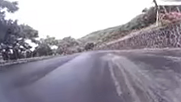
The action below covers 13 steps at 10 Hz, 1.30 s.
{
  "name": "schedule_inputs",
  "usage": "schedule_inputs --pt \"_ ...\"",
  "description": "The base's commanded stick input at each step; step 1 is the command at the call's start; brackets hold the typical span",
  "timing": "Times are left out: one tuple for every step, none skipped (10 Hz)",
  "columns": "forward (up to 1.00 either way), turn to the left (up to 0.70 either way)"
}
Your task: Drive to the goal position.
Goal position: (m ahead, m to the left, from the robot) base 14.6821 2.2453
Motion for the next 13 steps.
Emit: schedule_inputs --pt "0.7 0.0" --pt "0.7 0.0" --pt "0.7 0.0" --pt "0.7 0.0" --pt "0.7 0.0" --pt "0.7 0.0" --pt "0.7 0.0" --pt "0.7 0.0" --pt "0.7 0.0" --pt "0.7 0.0" --pt "0.7 0.0" --pt "0.7 0.0" --pt "0.7 0.0"
